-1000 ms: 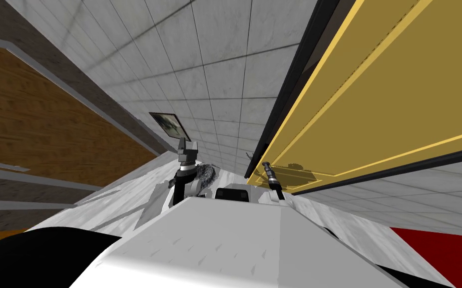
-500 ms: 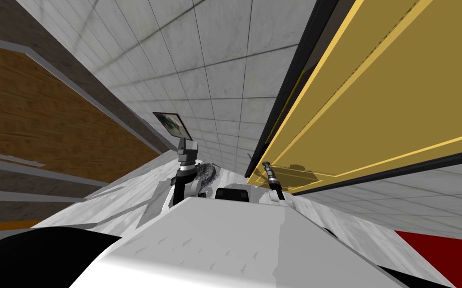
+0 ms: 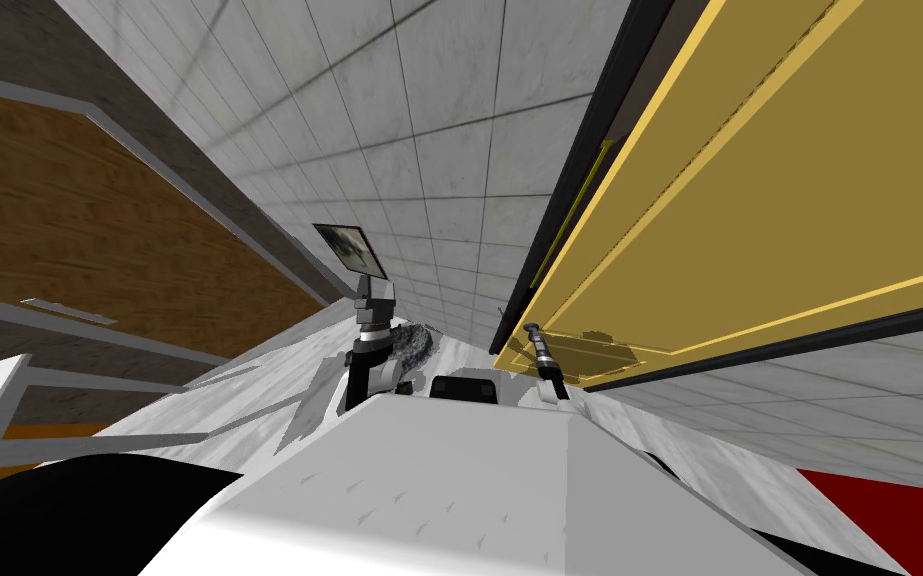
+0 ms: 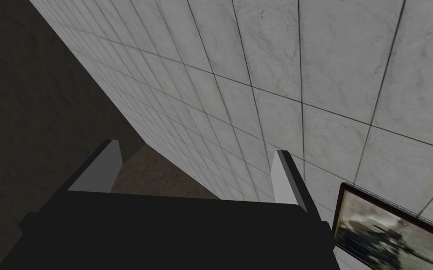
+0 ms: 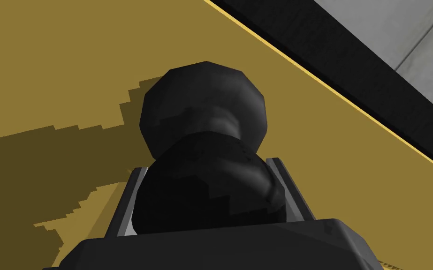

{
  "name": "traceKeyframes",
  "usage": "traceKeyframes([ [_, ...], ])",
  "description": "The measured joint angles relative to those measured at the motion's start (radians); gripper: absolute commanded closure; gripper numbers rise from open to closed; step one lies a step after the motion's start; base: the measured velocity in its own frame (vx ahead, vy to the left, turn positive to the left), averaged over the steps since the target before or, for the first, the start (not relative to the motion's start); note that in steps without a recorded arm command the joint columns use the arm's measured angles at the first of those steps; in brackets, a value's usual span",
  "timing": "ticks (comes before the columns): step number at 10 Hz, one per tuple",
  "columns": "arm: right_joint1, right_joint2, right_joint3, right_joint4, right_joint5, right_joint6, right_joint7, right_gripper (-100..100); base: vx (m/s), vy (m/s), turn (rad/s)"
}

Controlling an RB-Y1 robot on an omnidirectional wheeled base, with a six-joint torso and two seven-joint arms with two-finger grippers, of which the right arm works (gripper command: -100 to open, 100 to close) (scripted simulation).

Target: Pull the door open

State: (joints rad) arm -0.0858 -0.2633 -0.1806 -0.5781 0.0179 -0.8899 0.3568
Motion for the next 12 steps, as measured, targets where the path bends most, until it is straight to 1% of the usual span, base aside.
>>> traceKeyframes([
  [1, -0.006, -0.002, 0.002, 0.008, -0.005, -0.001, -0.019, 100, -0.034, -0.017, 0.028],
  [2, 0.005, -0.001, 0.007, -0.011, -0.012, 0.005, -0.044, 100, -0.044, -0.021, 0.071],
  [3, 0.008, -0.001, 0.011, -0.018, -0.024, 0.010, -0.071, 100, -0.036, -0.016, 0.025],
  [6, -0.008, -0.006, 0.021, 0.013, -0.043, -0.005, -0.140, 100, -0.038, -0.012, 0.036],
  [8, 0.005, -0.005, 0.027, -0.015, -0.056, 0.011, -0.181, 100, -0.034, -0.015, 0.028],
  [9, -0.001, -0.006, 0.032, -0.001, -0.065, 0.005, -0.204, 100, -0.037, -0.009, 0.037],
  [10, -0.003, -0.010, 0.035, 0.002, -0.070, 0.004, -0.225, 100, -0.040, -0.018, 0.051],
  [11, 0.012, -0.009, 0.039, -0.025, -0.078, 0.016, -0.249, 100, -0.032, -0.015, 0.024],
  [12, 0.005, -0.010, 0.042, -0.015, -0.083, 0.016, -0.268, 100, -0.036, -0.012, 0.043],
])
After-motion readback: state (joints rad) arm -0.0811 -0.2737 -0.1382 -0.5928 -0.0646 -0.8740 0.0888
